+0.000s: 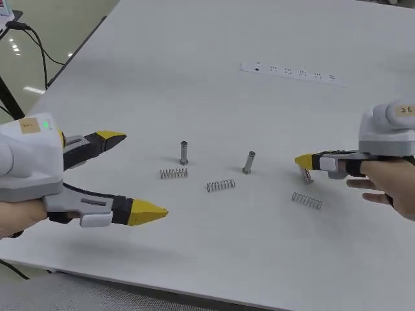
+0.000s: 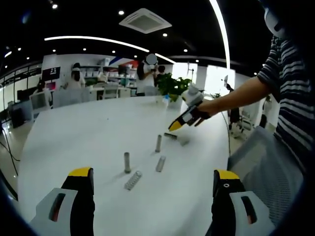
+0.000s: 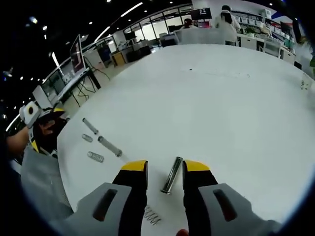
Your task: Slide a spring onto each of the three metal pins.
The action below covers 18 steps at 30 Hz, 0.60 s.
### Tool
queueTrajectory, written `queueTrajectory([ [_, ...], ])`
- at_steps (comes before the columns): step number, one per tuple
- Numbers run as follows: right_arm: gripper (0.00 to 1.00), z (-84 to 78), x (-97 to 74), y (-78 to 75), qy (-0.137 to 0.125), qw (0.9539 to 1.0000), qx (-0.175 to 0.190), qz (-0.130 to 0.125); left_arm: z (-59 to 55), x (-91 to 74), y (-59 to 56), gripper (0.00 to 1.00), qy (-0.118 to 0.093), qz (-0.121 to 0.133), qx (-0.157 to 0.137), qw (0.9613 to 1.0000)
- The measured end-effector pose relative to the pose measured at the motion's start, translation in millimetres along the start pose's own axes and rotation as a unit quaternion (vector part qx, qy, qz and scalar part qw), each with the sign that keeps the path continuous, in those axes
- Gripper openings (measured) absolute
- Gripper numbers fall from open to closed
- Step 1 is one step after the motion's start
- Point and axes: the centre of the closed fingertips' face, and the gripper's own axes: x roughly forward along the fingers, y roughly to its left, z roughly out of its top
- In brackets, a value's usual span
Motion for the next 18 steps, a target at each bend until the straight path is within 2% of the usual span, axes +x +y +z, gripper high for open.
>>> queueTrajectory([
  [7,0.2,-2.6,8.6,-6.9,0.01,0.9994,0.03,-0.015,-2.0,-0.2,1.0,0.98,0.002,0.001,-0.001,1.0],
  [10,0.19,-9.3,13.1,-13.4,0.029,0.9987,0.028,-0.032,-2.2,0.4,0.8,0.98,0.003,0.0,-0.002,1.0],
  [14,0.16,-9.2,16.2,-12.7,0.031,0.9983,0.036,-0.032,-2.0,0.2,0.5,0.98,0.002,0.0,-0.002,1.0],
  [18,0.13,-10.1,19.7,-11.2,0.043,0.9979,0.025,-0.041,-4.3,-0.6,1.3,0.98,0.006,0.0,-0.004,1.0],
])
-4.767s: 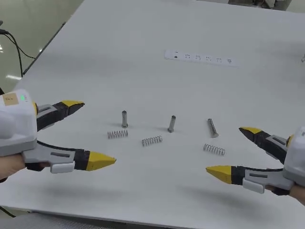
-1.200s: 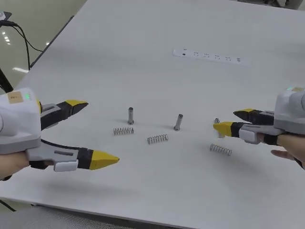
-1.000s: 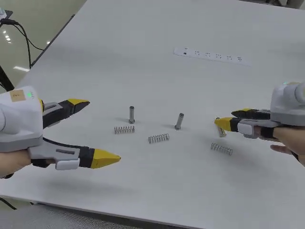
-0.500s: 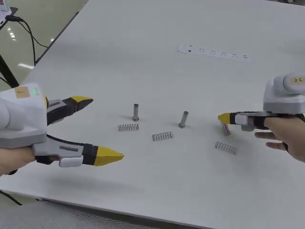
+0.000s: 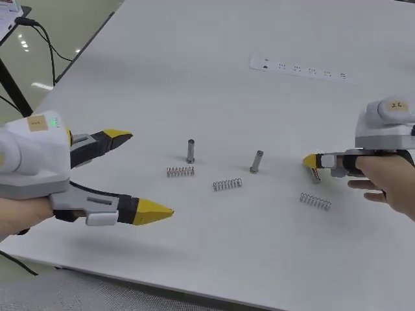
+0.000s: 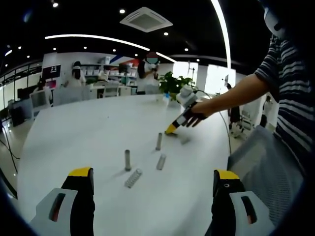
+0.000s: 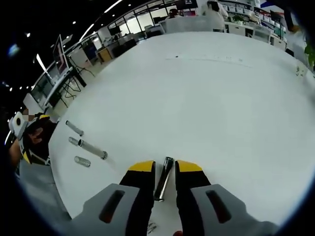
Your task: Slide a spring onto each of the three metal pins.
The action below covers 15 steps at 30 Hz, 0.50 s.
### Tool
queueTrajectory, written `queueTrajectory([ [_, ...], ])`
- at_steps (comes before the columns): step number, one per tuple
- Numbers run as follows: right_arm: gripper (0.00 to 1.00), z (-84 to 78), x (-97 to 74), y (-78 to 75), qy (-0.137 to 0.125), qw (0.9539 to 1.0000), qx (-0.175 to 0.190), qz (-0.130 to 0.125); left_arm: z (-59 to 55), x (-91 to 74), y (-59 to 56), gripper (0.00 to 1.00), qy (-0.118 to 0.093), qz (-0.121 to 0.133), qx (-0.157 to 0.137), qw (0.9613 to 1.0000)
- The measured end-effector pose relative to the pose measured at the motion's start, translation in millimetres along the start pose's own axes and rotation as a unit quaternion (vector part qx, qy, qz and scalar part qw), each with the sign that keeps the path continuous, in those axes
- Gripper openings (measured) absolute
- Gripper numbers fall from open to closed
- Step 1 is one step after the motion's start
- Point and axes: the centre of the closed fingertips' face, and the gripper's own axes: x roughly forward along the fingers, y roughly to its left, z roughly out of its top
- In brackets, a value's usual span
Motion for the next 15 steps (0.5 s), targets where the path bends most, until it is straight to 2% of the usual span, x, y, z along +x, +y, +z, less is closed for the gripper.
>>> queueTrajectory([
  [4,0.08,-3.3,1.9,-2.1,0.011,0.9996,-0.016,-0.019,-1.3,-1.7,3.9,0.98,0.0,0.006,-0.003,1.0],
  [10,0.06,-2.1,3.1,-5.1,0.012,0.9997,-0.005,-0.022,-0.4,-1.8,5.8,0.98,0.0,0.007,-0.005,1.0],
  [15,0.05,-5.3,2.2,-4.0,0.011,0.9996,-0.011,-0.023,-0.3,0.0,3.8,0.98,0.001,0.003,-0.004,1.0],
])
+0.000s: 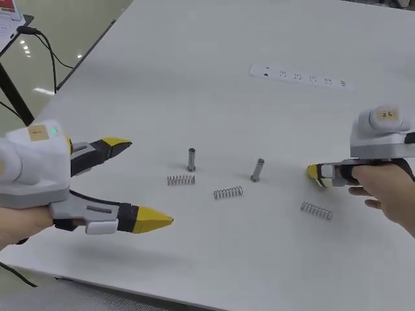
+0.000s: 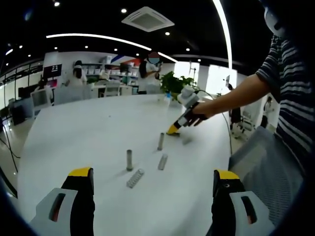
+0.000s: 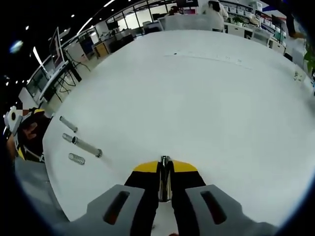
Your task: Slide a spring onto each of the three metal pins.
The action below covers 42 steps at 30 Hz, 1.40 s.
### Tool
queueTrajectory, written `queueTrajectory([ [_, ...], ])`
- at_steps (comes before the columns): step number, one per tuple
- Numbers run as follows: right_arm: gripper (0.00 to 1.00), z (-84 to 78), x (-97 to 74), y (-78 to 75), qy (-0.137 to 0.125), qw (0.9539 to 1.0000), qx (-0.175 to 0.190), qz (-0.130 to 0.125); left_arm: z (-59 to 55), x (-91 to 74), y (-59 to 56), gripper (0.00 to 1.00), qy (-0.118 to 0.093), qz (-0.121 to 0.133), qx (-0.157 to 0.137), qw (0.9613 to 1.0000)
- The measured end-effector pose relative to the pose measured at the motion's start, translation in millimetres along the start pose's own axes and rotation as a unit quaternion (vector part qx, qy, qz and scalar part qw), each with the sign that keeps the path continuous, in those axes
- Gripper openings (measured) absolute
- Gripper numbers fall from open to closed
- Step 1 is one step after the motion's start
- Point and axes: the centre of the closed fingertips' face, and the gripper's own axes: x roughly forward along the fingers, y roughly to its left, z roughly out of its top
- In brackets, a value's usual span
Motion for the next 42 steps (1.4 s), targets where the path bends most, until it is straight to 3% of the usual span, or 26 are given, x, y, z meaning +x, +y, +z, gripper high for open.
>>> queueTrajectory([
  [13,0.05,7.2,-23.6,9.9,-0.065,0.9975,0.008,0.026,-1.1,-2.3,0.5,0.98,0.0,0.001,-0.002,1.0],
  [18,0.05,10.6,-29.9,12.8,-0.092,0.9952,-0.02,0.023,-0.3,-1.7,-1.4,0.98,0.0,0.0,0.0,1.0],
  [23,0.05,10.9,-36.0,15.4,-0.115,0.9927,-0.02,0.029,-0.6,-2.2,-3.5,0.97,0.001,-0.002,-0.001,1.0],
  [35,0.05,12.7,-41.6,19.2,-0.137,0.9891,-0.04,0.035,3.1,-3.7,-1.5,0.97,-0.002,0.003,0.003,1.0],
  [42,0.05,9.9,-45.0,22.2,-0.14,0.9866,-0.078,0.032,3.4,-3.0,-1.5,0.97,-0.004,0.003,0.002,1.0],
])
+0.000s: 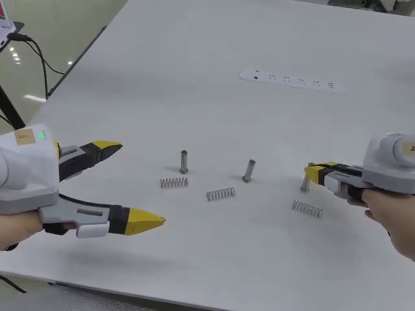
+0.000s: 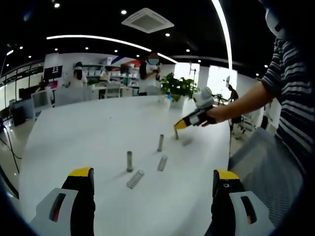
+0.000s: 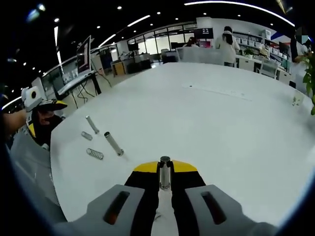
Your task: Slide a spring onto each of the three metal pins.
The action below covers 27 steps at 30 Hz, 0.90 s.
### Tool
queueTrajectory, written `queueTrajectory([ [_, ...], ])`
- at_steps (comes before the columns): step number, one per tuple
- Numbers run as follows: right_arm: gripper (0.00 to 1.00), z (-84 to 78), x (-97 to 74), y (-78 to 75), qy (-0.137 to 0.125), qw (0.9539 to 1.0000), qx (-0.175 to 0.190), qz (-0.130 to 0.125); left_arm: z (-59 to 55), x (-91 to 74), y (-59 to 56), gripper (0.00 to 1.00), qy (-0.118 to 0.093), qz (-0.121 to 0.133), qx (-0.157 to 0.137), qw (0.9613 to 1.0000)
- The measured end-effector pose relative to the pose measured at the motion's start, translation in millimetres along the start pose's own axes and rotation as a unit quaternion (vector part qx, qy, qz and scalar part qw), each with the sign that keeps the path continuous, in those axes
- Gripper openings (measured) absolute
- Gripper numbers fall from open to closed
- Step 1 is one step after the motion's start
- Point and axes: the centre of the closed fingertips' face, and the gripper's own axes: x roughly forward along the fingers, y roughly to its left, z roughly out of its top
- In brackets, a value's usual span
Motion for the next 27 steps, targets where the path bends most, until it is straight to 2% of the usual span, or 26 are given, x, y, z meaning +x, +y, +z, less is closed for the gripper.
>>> queueTrajectory([
  [15,0.05,-7.5,-11.6,4.6,-0.012,0.9998,-0.016,-0.001,2.7,-0.1,0.0,0.97,-0.003,-0.001,0.003,1.0],
  [27,0.06,-12.5,-16.2,10.8,-0.01,0.9992,-0.038,0.002,0.4,0.4,-1.9,0.98,-0.009,-0.006,0.003,0.9999],
])
